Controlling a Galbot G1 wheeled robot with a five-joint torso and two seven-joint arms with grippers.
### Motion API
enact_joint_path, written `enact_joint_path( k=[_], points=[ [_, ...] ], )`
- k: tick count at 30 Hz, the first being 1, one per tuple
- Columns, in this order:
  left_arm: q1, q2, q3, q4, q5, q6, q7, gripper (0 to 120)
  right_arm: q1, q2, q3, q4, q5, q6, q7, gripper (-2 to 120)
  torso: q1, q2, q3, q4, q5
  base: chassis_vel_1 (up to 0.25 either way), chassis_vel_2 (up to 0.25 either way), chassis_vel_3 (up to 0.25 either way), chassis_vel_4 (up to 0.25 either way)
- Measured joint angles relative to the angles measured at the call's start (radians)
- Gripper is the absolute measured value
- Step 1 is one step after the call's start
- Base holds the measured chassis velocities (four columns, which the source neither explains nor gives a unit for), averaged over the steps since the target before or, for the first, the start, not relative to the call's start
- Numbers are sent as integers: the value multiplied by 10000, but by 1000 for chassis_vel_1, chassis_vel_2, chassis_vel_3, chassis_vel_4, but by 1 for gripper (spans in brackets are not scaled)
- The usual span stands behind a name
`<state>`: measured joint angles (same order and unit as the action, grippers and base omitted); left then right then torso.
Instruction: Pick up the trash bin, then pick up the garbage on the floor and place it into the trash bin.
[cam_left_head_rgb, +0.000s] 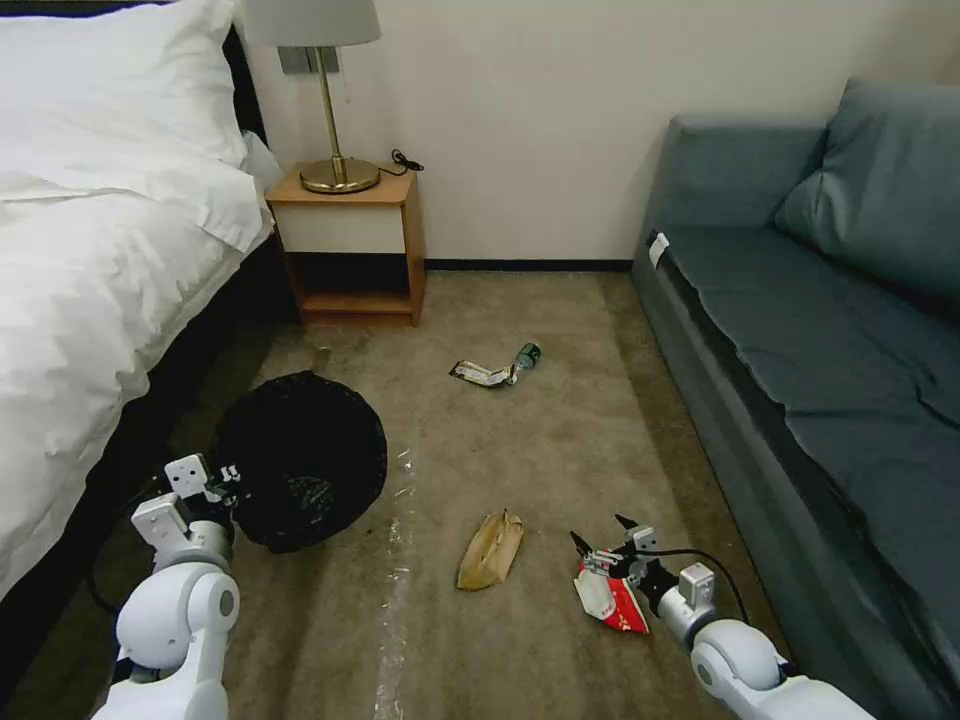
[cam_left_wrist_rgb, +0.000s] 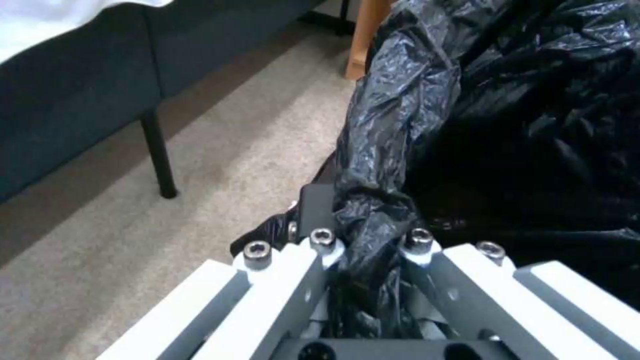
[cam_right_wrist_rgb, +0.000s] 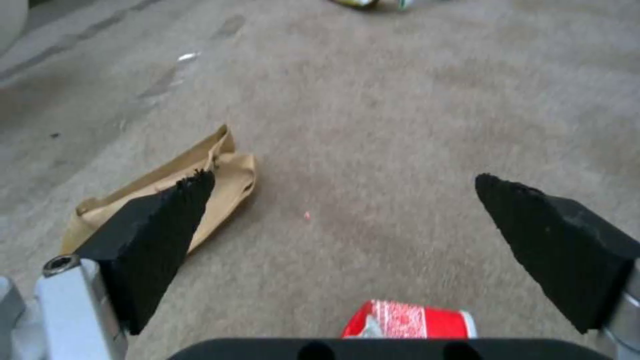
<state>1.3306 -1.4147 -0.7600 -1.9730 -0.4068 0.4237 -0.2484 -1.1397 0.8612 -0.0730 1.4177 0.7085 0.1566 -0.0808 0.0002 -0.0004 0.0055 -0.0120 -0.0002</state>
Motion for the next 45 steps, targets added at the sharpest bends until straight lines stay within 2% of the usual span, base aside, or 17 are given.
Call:
enact_joint_path(
  k=[7,19,25,33,45],
  points=[
    [-8,-85,101,77,113,-166,144,3,599,-554,-1268,-78,1241,-454,4,100,0,0,0,2,0,0,0,0,0],
    [-285,-84,319,400,121,-338,278,3,988,-1360,-2217,-241,2140,-1139,-412,100,-1,0,1,0,0,0,0,0,0],
    [-376,-87,546,469,119,-352,289,3,1043,-1259,-2413,-734,2176,-1138,-708,100,0,0,1,-1,0,0,0,0,0],
    [-365,-160,748,556,230,-415,319,3,1265,-703,-2652,-1740,2027,-1011,-1007,100,0,0,1,0,2,0,0,0,0],
    [-425,-69,822,618,187,-422,328,3,1456,-69,-2393,-3279,1521,-523,-1479,100,0,0,0,1,0,0,0,0,0]
  ],
)
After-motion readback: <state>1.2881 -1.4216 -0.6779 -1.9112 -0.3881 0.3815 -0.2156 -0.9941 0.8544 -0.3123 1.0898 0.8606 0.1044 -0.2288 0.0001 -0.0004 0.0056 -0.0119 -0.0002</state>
